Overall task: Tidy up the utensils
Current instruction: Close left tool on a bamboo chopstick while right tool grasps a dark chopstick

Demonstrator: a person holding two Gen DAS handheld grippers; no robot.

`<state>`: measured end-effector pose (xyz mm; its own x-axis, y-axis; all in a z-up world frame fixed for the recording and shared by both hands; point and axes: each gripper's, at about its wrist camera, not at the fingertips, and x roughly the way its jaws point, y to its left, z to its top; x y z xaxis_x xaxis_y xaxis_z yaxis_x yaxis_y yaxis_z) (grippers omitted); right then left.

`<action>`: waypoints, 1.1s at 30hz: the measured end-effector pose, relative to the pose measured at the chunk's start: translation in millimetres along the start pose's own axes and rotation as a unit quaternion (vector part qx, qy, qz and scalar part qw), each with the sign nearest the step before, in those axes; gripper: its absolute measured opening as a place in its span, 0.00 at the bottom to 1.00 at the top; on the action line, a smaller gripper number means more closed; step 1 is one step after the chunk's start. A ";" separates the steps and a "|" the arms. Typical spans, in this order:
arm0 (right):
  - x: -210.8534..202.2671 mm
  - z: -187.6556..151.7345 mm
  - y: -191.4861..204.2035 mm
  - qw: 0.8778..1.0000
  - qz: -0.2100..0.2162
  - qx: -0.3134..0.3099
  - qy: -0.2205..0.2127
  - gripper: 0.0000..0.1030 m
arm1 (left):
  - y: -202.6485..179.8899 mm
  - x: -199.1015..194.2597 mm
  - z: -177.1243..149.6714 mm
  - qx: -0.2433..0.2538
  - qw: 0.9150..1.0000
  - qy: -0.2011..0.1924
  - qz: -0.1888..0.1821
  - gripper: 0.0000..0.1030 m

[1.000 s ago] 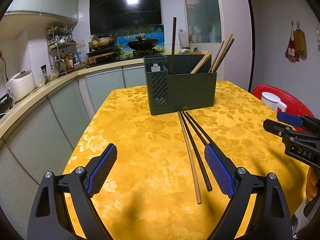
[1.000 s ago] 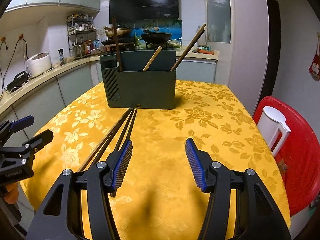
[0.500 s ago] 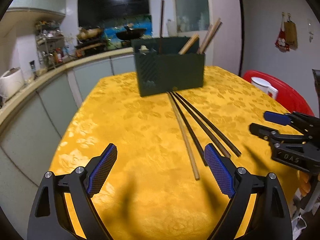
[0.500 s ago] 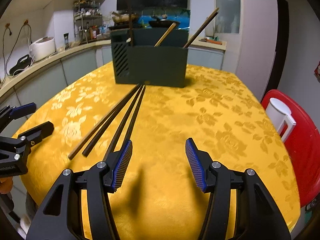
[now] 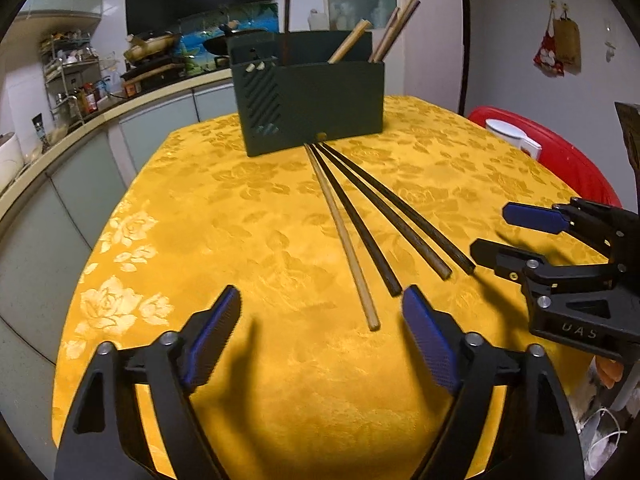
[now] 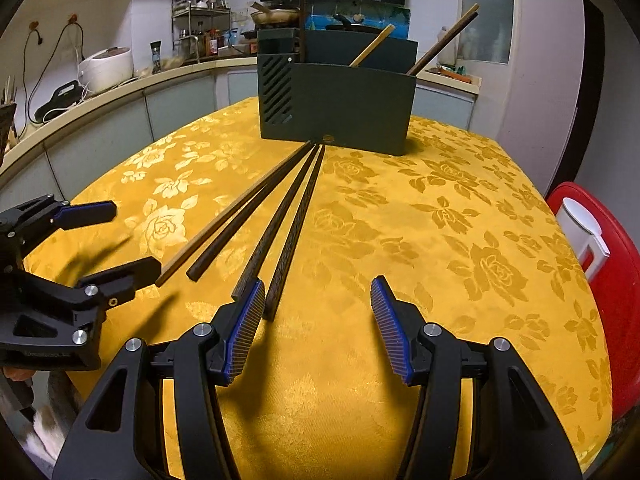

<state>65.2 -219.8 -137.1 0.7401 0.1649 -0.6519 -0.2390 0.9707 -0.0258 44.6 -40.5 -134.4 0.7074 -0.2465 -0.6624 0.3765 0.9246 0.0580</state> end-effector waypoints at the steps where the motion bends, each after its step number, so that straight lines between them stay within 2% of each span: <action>1: 0.9 -0.7 0.9 1.000 0.000 -0.002 0.001 0.52 | -1.0 0.9 -0.1 0.001 1.000 0.002 -0.002 0.73; 5: 5.2 -4.2 6.2 1.000 0.005 -0.008 0.009 0.52 | -2.4 7.1 -1.7 0.000 1.000 0.013 -0.006 0.68; 8: 9.1 -5.6 9.0 1.000 0.011 -0.010 0.014 0.45 | -2.2 14.2 -2.4 -0.012 0.999 0.030 -0.016 0.59; 9: 10.3 -5.4 8.7 1.000 0.014 -0.007 0.014 0.43 | -2.4 15.9 -2.5 -0.014 0.999 0.031 -0.016 0.58; 14: 13.7 -2.6 1.6 1.000 0.005 0.005 0.014 0.36 | -0.5 17.3 -1.5 -0.018 0.999 0.028 -0.009 0.46; 18: 15.6 -1.1 -7.1 0.999 0.004 0.026 0.018 0.33 | 3.4 16.8 -1.0 -0.026 0.999 0.028 -0.006 0.41; 24: 16.6 -1.6 4.5 1.000 0.020 0.013 0.011 0.31 | -0.7 15.9 -1.5 -0.025 0.999 0.023 -0.021 0.41; 27: 18.5 -0.9 7.0 1.000 0.026 0.008 0.004 0.24 | -5.3 15.6 -2.8 -0.017 1.000 0.017 -0.019 0.35; 29: 18.9 -0.7 8.1 1.000 0.026 0.006 0.001 0.22 | -7.8 15.4 -3.3 -0.011 1.000 0.013 -0.018 0.28; 33: 19.0 -1.7 7.6 1.000 0.027 0.008 -0.005 0.21 | -9.2 16.7 -3.1 -0.011 1.000 0.008 -0.016 0.23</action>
<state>76.4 -209.6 -150.9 0.7329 0.2196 -0.6439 -0.2687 0.9630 0.0226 51.2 -52.3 -148.3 0.6850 -0.2713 -0.6761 0.3849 0.9227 0.0197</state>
